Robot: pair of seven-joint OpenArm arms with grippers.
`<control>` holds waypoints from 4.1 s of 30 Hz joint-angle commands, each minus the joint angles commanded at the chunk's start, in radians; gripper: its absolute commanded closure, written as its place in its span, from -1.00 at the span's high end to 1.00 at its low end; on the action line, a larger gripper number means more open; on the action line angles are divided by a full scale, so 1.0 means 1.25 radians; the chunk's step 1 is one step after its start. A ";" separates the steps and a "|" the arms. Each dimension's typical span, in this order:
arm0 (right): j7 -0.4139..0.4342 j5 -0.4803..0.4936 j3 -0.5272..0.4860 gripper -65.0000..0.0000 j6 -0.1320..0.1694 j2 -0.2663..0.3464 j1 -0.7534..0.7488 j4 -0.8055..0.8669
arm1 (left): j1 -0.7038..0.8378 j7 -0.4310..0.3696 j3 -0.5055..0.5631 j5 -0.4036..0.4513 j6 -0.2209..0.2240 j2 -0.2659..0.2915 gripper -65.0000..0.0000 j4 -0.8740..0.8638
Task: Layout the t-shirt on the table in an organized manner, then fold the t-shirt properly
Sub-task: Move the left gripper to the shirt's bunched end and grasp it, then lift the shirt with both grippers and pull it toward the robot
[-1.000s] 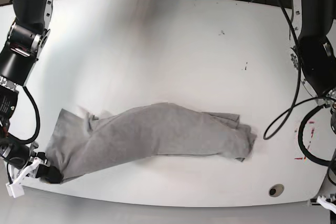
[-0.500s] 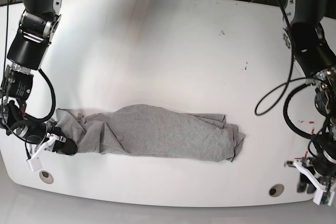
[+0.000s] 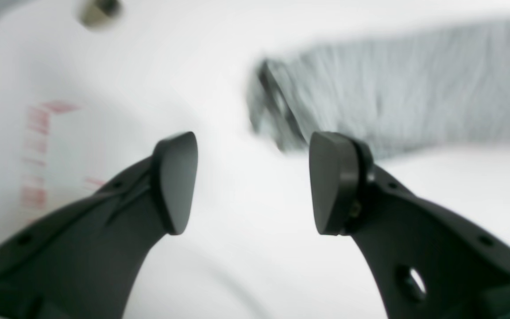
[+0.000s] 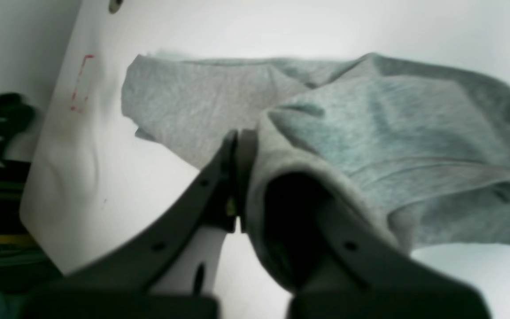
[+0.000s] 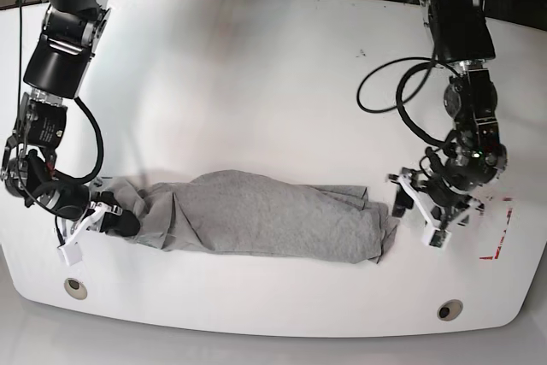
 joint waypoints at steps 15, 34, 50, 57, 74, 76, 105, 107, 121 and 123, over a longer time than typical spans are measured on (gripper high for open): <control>0.000 0.000 0.000 -1.00 0.000 0.000 -0.027 0.001 | -0.063 -0.196 0.033 0.042 0.027 0.054 0.19 -0.295; 0.000 0.000 0.001 -1.00 0.000 0.002 -0.034 0.001 | -0.220 -0.366 0.034 0.042 0.043 0.066 0.19 -0.611; 0.000 0.000 0.002 -1.00 0.000 0.000 -0.034 0.001 | -0.232 -0.378 0.055 0.041 0.041 0.082 -0.43 -0.643; 0.000 0.000 0.005 -1.00 0.000 0.001 -0.034 0.001 | -0.232 -0.378 0.101 0.039 0.039 0.082 -0.64 -0.643; 0.000 0.000 0.005 -1.00 0.000 0.002 -0.036 0.001 | -0.168 -0.371 0.071 0.037 0.039 0.077 -0.91 -0.474; 0.000 0.000 0.005 -1.00 0.000 0.002 -0.036 0.001 | -0.155 -0.362 0.065 0.039 0.039 0.077 -0.91 -0.430; 0.000 0.001 0.000 -1.00 -0.004 -0.091 -0.163 0.099 | -0.074 -0.206 0.061 0.041 0.043 -0.036 -0.91 -0.031; 0.000 0.001 0.000 -1.00 -0.004 -0.092 -0.173 0.099 | -0.070 -0.206 0.060 0.041 0.043 -0.036 -0.91 -0.011; 0.000 -0.032 0.000 -1.00 -0.004 -0.123 -0.199 0.120 | -0.063 -0.211 -0.018 0.041 0.043 -0.070 -0.91 0.070; 0.000 -0.037 0.000 -1.00 -0.004 -0.124 -0.196 0.120 | -0.064 -0.211 -0.023 0.041 0.043 -0.076 -0.91 0.076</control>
